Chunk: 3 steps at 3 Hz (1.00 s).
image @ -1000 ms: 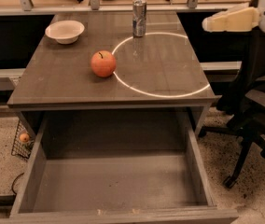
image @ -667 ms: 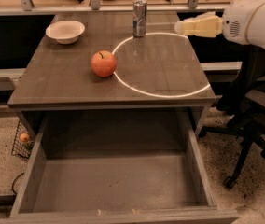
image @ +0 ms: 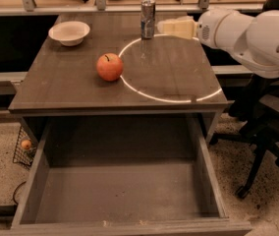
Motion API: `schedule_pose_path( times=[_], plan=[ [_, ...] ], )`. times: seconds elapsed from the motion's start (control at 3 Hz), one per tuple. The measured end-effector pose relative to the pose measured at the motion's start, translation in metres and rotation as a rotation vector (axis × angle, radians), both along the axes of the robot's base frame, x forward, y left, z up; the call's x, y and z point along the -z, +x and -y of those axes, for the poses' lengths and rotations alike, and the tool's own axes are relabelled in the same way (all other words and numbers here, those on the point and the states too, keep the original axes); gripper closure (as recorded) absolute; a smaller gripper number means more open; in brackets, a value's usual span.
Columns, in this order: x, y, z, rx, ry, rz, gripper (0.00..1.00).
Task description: Place redbull can into top drawer
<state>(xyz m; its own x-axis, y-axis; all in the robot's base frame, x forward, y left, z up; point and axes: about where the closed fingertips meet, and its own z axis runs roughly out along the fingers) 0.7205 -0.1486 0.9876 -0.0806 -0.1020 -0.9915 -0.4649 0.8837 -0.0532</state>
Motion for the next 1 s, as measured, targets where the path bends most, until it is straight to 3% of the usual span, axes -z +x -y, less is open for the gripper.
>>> schedule_pose_path(
  times=[0.67, 1.0],
  plan=[
    [0.022, 0.063, -0.037, -0.04, 0.016, 0.028, 0.0],
    [0.042, 0.114, -0.056, -0.039, -0.012, 0.002, 0.0]
  ],
)
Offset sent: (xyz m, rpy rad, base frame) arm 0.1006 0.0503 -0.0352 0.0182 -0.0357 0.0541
